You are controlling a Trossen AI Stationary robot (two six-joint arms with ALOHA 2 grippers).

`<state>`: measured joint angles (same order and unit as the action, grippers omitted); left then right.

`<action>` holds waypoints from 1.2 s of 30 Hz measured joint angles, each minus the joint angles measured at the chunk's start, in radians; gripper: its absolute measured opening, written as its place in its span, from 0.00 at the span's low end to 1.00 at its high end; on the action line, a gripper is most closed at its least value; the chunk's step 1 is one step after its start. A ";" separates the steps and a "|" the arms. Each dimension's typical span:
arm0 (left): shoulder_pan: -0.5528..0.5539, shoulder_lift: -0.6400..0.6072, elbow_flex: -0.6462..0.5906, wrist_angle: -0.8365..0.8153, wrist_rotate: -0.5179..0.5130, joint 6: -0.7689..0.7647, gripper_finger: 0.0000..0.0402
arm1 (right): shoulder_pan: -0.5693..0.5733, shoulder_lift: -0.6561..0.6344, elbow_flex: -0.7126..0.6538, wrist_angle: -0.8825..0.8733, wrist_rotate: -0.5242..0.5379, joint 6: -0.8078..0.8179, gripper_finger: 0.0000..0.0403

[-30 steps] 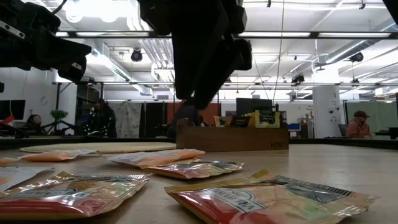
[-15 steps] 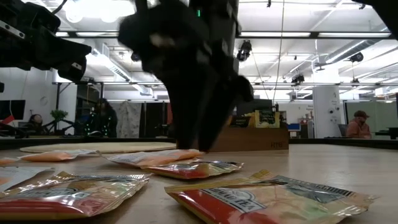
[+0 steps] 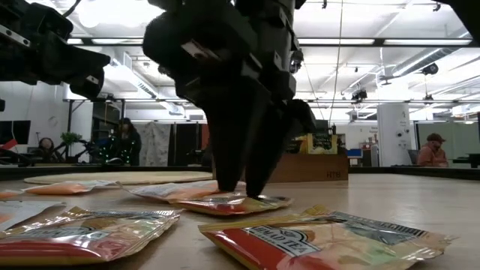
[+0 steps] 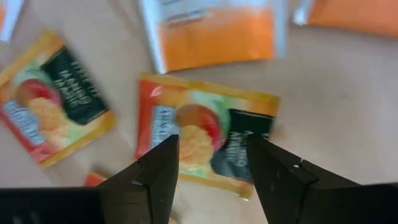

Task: Pick & Place Tea
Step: Put the orange tea bag into the middle section of the wooden organizer

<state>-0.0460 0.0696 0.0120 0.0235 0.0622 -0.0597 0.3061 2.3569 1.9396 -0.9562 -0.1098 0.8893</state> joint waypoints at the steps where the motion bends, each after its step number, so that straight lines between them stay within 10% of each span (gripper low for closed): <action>1: 0.000 0.000 0.000 0.000 0.000 0.000 0.00 | 0.000 0.000 -0.010 0.010 -0.004 0.006 0.46; 10: -0.001 0.000 0.000 0.000 0.000 0.000 0.00 | -0.002 -0.011 -0.063 0.029 0.001 0.005 0.43; 21: -0.001 0.000 0.000 0.000 0.000 0.000 0.00 | -0.002 -0.016 -0.078 0.030 0.008 -0.015 0.04; 36: -0.001 0.000 0.000 -0.001 0.000 0.000 0.00 | 0.012 -0.088 -0.081 0.013 0.057 -0.032 0.05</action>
<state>-0.0467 0.0696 0.0119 0.0227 0.0622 -0.0597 0.3183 2.2692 1.8586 -0.9428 -0.0528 0.8574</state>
